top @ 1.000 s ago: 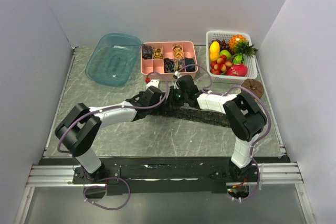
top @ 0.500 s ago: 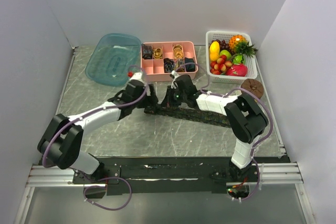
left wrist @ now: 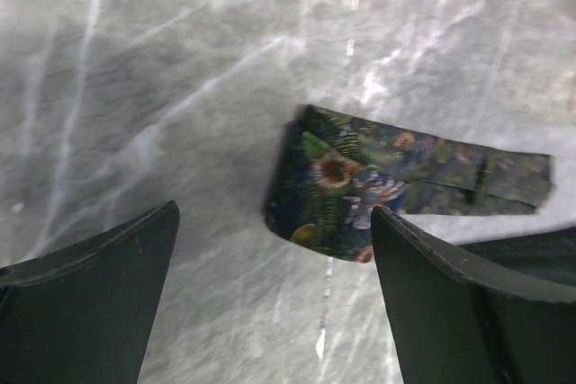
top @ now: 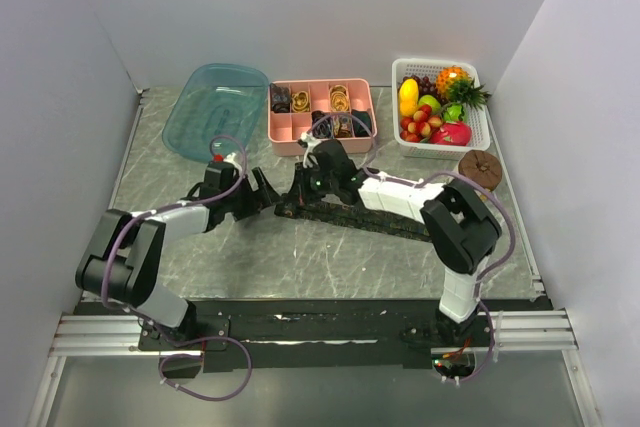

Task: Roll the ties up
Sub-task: Roll the tie at the center of the board.

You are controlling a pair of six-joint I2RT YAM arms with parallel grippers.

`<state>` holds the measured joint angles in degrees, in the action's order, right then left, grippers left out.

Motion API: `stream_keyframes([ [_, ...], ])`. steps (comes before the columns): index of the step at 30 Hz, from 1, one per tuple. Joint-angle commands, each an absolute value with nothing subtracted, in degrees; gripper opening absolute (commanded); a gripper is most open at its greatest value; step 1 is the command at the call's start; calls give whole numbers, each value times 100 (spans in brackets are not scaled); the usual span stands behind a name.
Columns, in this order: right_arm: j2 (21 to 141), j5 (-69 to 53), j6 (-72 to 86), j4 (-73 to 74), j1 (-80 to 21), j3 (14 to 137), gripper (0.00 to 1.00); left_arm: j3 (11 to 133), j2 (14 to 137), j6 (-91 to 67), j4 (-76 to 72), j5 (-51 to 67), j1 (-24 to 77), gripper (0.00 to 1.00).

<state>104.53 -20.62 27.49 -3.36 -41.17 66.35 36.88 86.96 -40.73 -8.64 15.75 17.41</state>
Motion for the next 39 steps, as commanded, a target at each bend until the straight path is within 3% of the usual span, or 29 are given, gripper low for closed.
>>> stream_keyframes([
  [1,10801,-1951,2610,-150,-4113,7066,0,3621,8850,-4298,-1564,2258,1617,93],
  [12,11180,-1573,2487,255,-3982,7409,0,3621,9298,-4272,-1837,2443,1573,91],
  [30,11303,-1863,2566,26,-3674,7172,0,3700,9993,-4139,-2645,2549,1828,79],
  [35,11426,-1942,2619,-140,-3674,7137,0,3823,10134,-4149,-2619,2487,1925,73],
  [39,11531,-1986,2654,-149,-3648,7119,0,3806,10300,-4253,-2803,2540,1969,61],
])
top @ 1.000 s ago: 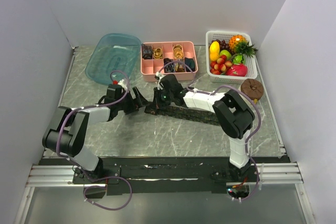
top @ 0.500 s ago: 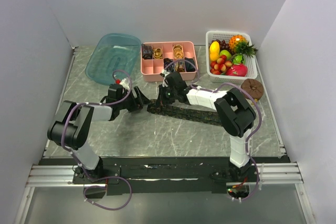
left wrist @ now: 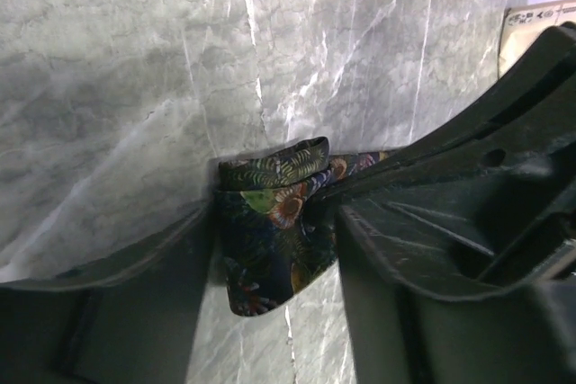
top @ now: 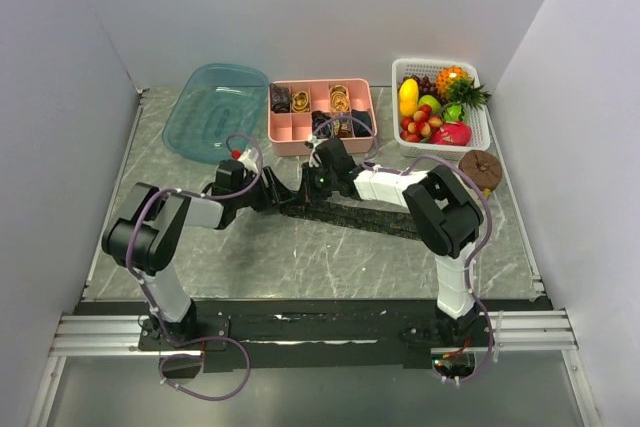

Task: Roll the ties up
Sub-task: Roll the tie at the center of the board.

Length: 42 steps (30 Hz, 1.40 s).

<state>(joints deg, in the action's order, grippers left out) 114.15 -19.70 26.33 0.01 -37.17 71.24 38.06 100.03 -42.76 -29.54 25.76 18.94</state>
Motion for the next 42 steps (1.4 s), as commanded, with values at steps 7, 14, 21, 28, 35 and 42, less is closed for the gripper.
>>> stream_keyframes([
  [7,11601,-2092,2725,-246,-3533,6970,0,3744,10757,-4465,-3295,2654,2056,51],
  [14,11654,-2188,2751,-316,-3507,6882,0,3630,11127,-4825,-4148,3014,2074,27],
  [21,11427,-2145,2733,-281,-3498,6943,0,3586,11022,-4782,-4158,2892,2074,1],
  [28,10495,-1793,2663,-281,-3489,6610,0,3682,10767,-4500,-3657,2646,2074,1],
  [35,10441,-1696,2540,-140,-3498,6513,0,3744,10688,-4325,-3376,2531,2101,1],
  [42,10766,-1556,2452,-26,-3603,6478,0,3814,10521,-4175,-3068,2321,2144,1],
])
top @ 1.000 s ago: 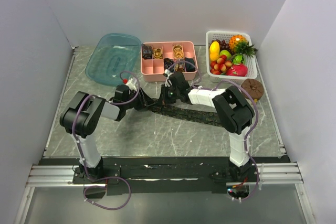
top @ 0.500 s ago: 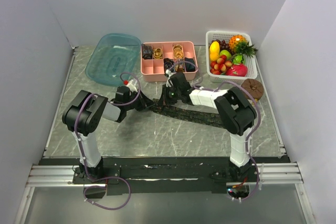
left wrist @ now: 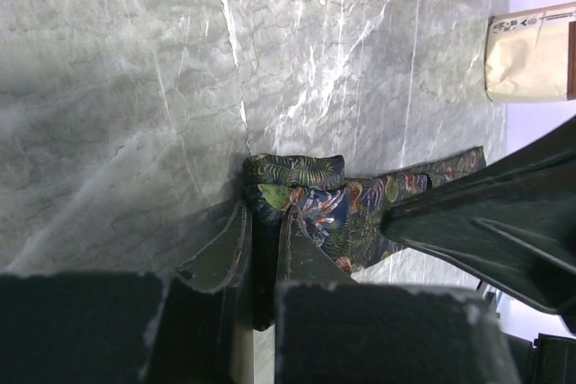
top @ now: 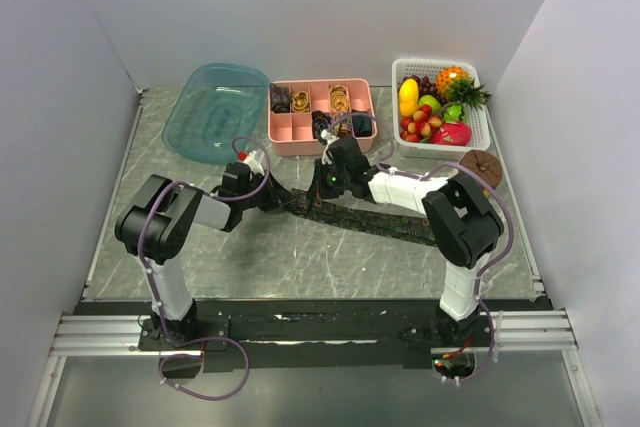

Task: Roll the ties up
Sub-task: Roll the tie at the center of the board.

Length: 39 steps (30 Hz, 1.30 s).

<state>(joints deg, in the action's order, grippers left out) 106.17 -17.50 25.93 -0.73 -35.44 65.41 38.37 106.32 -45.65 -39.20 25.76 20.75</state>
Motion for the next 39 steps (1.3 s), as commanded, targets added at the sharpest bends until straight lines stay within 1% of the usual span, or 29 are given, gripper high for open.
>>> stream_keyframes([
  [1,10784,-1547,2452,-26,-3595,6469,0,3832,10512,-4157,-3033,2294,2153,1],
  [12,11267,-1433,2356,272,-3770,6811,0,4122,10178,-3797,-2233,1715,2355,1],
  [20,11540,-1503,2399,273,-3876,7013,0,4517,9660,-3516,-1179,828,2698,1],
  [27,11654,-1731,2593,26,-3911,7066,0,4737,9220,-3410,-704,449,2918,1],
  [31,11759,-2064,2829,-421,-3911,7093,0,4755,8957,-3410,-624,264,3032,1],
  [39,11865,-2364,3093,-791,-3911,7163,0,4808,8824,-3384,-510,36,3234,1],
])
